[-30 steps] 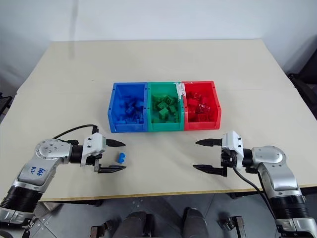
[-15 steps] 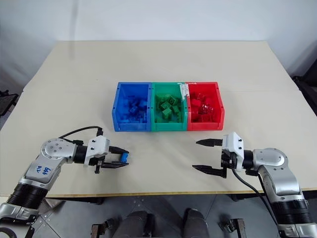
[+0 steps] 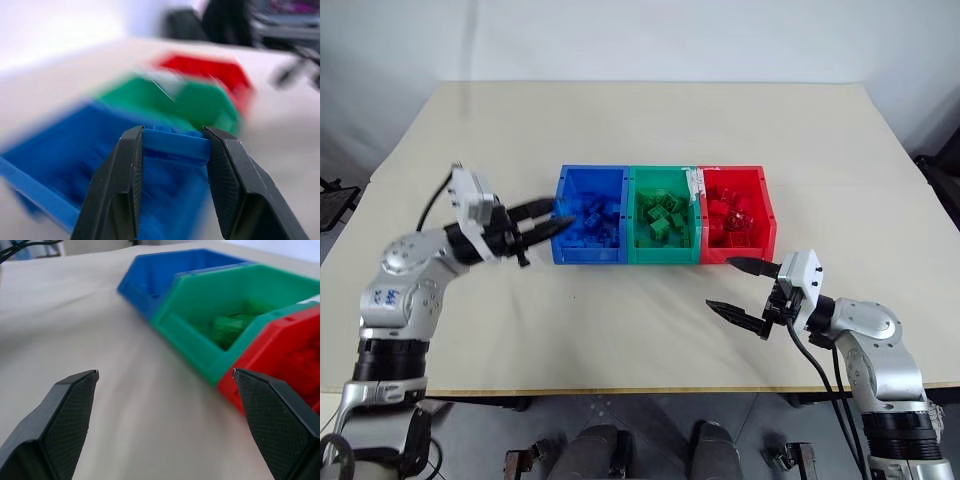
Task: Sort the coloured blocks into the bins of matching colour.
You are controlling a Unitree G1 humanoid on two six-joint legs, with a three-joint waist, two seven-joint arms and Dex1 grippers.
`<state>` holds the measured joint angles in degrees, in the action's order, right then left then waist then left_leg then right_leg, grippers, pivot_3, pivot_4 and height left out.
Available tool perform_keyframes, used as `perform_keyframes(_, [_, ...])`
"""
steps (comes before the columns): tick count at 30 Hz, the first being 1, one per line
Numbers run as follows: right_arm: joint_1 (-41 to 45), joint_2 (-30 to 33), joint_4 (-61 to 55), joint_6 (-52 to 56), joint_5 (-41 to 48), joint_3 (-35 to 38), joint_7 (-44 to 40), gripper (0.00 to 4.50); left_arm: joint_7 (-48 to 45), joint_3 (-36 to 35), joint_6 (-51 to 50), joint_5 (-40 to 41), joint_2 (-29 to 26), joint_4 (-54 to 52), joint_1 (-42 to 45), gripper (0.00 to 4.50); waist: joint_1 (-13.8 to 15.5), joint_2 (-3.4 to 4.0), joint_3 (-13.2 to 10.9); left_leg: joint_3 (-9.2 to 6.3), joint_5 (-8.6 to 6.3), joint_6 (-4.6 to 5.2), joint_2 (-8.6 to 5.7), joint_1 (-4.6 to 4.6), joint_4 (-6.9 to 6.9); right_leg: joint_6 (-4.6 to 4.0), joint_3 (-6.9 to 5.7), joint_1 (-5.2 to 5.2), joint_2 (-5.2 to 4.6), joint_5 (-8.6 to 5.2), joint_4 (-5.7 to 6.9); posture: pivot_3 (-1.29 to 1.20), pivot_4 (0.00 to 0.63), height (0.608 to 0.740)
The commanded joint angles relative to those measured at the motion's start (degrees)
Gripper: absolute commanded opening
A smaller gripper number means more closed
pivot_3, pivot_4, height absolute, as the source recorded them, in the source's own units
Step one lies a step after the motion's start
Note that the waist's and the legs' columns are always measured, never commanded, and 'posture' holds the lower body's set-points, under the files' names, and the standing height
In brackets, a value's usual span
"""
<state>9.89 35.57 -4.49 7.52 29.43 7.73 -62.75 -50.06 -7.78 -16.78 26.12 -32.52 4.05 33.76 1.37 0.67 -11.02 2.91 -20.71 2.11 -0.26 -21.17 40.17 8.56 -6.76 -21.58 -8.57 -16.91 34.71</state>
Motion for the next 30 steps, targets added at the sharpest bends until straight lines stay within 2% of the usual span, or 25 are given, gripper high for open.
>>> perform_keyframes(1, [0.5, -0.4, -2.8, 0.1, 1.1, 1.7, 2.0, 4.5, 1.5, 2.5, 1.7, -4.2, 0.5, 3.6, 2.2, 1.44, 0.0, 0.0, 0.0, 0.01, 0.0, 0.0, 0.0, 0.0, -0.01, 0.0, 0.0, 0.0, 0.01, 0.0, -0.01, 0.0, 0.15, 0.74])
perform_keyframes(4, [0.8, -0.3, -3.5, 0.5, 1.1, 1.4, 3.0, 4.5, 3.1, 4.0, 2.6, -6.7, 2.2, 9.1, 5.2, 1.44, 0.0, -0.01, 0.0, 0.04, 0.0, 0.0, -0.03, -0.01, -0.02, 0.0, -0.01, -0.01, 0.03, 0.0, -0.03, 0.0, 0.15, 0.74])
perform_keyframes(6, [0.9, -0.2, -4.0, 0.8, 1.1, 1.2, 3.5, 4.5, 5.2, 4.3, 4.3, -8.7, 3.4, 12.8, 6.7, 2.18, 0.1, -0.01, 0.0, 0.04, 0.0, 0.0, -0.05, -0.04, -0.01, 0.0, -0.02, -0.01, 0.05, 0.0, -0.05, 0.0, 0.15, 0.74])
perform_keyframes(9, [0.7, -0.1, -4.8, 1.0, 1.2, 1.3, 3.9, 4.5, 7.5, 3.8, 6.4, -10.8, 3.6, 15.3, 7.5, 3.0, 0.0, -0.01, 0.0, 0.04, 0.0, 0.0, -0.05, -0.04, -0.02, 0.0, -0.03, -0.01, 0.05, 0.0, -0.06, 0.0, 0.15, 0.74])
perform_keyframes(13, [0.9, -0.3, -5.0, 1.0, 1.2, 1.2, 4.3, 4.5, 4.0, 1.7, 8.9, -8.4, 2.3, 11.0, 3.6, 4.29, -0.1, -0.01, 0.0, 0.03, 0.0, 0.0, -0.03, -0.04, -0.07, 0.0, -0.04, -0.03, 0.05, 0.0, -0.08, 0.0, 0.15, 0.74])
perform_keyframes(14, [0.9, -0.3, -5.0, 1.0, 1.2, 1.1, 4.1, 4.5, 2.7, 0.9, 9.3, -7.2, 1.8, 8.9, 2.0, 4.45, -0.2, -0.01, 0.0, 0.03, 0.0, 0.0, 0.0, -0.04, -0.09, 0.0, -0.04, -0.03, 0.04, 0.0, -0.08, 0.0, 0.15, 0.74])
perform_keyframes(18, [1.4, 0.0, -4.3, 0.6, 0.7, 0.3, 3.2, 4.5, 0.3, -2.5, 9.0, -4.4, -0.9, 1.7, -4.6, 4.45, -0.3, -0.01, 0.0, 0.01, 0.0, 0.0, 0.04, -0.04, -0.11, 0.0, -0.04, -0.05, 0.04, 0.0, -0.11, 0.0, 0.15, 0.74])
perform_keyframes(25, [3.4, 3.5, 1.5, -3.5, -3.3, -2.0, -4.0, 4.5, -3.4, -10.7, 8.5, -4.1, -10.2, -8.9, -24.4, 4.45, -0.8, 0.0, 0.0, 0.04, -0.01, -0.01, 0.05, -0.01, -0.13, 0.0, 0.04, -0.04, 0.02, 0.0, -0.14, 0.0, 0.15, 0.74])
perform_keyframes(30, [5.1, 4.0, 6.8, -6.5, -4.0, -2.3, -7.4, 4.5, -2.4, -14.1, 11.6, -5.2, -10.7, -10.0, -34.3, 4.45, -0.2, 0.0, 0.0, 0.0, -0.02, -0.01, 0.05, -0.01, -0.12, 0.0, 0.02, -0.01, 0.0, 0.0, -0.21, 0.0, 0.15, 0.74])
